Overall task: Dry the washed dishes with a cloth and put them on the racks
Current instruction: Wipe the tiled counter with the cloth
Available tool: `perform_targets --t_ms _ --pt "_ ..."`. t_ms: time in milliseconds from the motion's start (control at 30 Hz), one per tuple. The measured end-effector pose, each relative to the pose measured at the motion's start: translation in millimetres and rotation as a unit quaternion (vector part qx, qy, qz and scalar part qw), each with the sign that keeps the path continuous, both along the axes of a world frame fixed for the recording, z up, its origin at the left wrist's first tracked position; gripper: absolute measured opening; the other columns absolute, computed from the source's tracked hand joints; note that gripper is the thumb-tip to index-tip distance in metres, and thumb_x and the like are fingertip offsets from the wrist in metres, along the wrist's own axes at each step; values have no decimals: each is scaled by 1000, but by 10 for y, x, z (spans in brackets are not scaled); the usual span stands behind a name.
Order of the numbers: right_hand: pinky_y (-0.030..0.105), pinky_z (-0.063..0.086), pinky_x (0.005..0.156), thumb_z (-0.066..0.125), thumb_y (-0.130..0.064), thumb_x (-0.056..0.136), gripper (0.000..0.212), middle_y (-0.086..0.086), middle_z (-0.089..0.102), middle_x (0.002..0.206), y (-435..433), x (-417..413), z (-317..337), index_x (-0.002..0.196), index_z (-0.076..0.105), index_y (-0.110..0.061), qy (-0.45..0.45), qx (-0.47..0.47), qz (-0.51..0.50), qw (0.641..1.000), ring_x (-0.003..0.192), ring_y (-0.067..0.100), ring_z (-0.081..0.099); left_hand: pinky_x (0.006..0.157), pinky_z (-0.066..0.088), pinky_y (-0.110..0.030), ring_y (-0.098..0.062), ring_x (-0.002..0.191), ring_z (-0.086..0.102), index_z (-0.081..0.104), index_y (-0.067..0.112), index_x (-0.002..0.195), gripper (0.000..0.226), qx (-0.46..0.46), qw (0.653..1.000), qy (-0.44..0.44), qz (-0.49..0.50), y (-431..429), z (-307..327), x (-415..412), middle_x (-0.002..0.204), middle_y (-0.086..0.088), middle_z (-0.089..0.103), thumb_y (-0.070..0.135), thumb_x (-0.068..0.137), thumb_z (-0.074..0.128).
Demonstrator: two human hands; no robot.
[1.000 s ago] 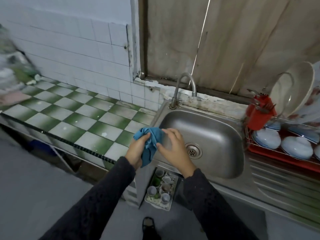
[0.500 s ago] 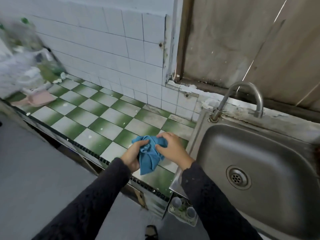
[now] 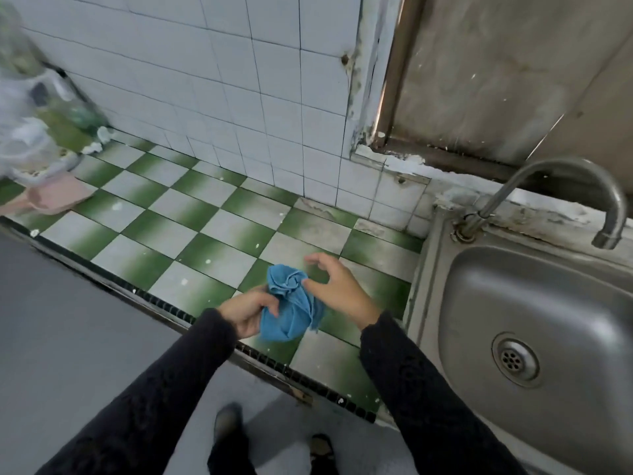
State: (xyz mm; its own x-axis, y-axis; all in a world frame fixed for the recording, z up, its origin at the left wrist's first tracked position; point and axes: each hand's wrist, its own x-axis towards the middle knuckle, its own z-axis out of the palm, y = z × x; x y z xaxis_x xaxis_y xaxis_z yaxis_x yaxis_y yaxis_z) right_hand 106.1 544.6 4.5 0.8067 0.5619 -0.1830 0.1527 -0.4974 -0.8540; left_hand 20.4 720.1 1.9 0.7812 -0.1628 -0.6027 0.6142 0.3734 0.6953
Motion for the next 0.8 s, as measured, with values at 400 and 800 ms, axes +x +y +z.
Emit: perform_targets --t_ms 400,800 --pt "40 46 96 71 -24 90 22 11 59 111 1065 -17 -121 107 67 -11 -38 -105 1 994 104 25 55 76 51 -34 -32 94 61 54 -16 117 69 219 942 -15 -255 1063 -107 513 105 -28 62 -5 50 43" --pt "30 50 77 63 -10 92 11 4 69 89 1467 7 6 82 64 -12 -27 -48 -204 978 87 19 64 78 48 -33 -25 91 59 65 9 99 9 497 775 -233 -312 2287 56 960 98 -10 66 13 91 62"
